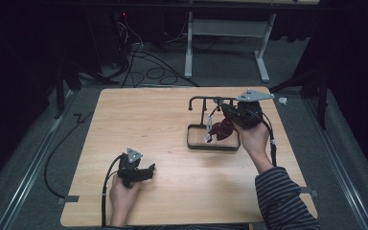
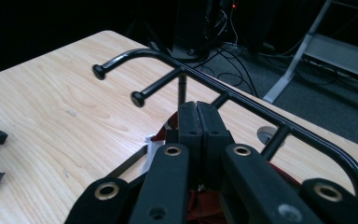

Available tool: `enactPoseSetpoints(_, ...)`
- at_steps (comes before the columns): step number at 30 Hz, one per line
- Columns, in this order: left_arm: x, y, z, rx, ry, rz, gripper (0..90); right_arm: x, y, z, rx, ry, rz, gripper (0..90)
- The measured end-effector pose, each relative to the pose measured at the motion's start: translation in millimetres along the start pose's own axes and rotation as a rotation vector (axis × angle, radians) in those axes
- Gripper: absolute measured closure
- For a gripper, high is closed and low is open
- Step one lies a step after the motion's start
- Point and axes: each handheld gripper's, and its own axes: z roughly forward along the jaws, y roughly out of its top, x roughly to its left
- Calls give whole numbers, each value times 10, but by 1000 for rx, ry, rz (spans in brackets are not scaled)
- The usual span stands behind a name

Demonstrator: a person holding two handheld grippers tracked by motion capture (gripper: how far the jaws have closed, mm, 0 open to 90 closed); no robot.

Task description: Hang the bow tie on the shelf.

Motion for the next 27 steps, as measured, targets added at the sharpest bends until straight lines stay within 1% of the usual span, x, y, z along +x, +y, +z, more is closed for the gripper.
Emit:
enactPoseSetpoints(10, 0, 0, 0, 0, 0, 0, 207, -72, -17, 61, 11, -16, 23, 900)
enactPoseSetpoints(18, 0, 0, 0, 0, 0, 0, 207, -53, -9, 101, 14, -16, 29, 900)
enactPoseSetpoints(20, 0, 0, 0, 0, 0, 0, 207, -60, -7, 112, 18, -18, 30, 900)
enactPoseSetpoints(21, 0, 0, 0, 0, 0, 0, 207, -61, -9, 116, 19, -16, 38, 900)
enactPoseSetpoints(23, 0, 0, 0, 0, 0, 0, 207, -76, -12, 118, 21, -17, 36, 898)
enactPoseSetpoints(24, 0, 0, 0, 0, 0, 0, 207, -85, -12, 116, 10, -13, 42, 889)
enactPoseSetpoints(27, -1, 0, 1, -1, 1, 0, 207, -78, -7, 109, 10, -18, 42, 885)
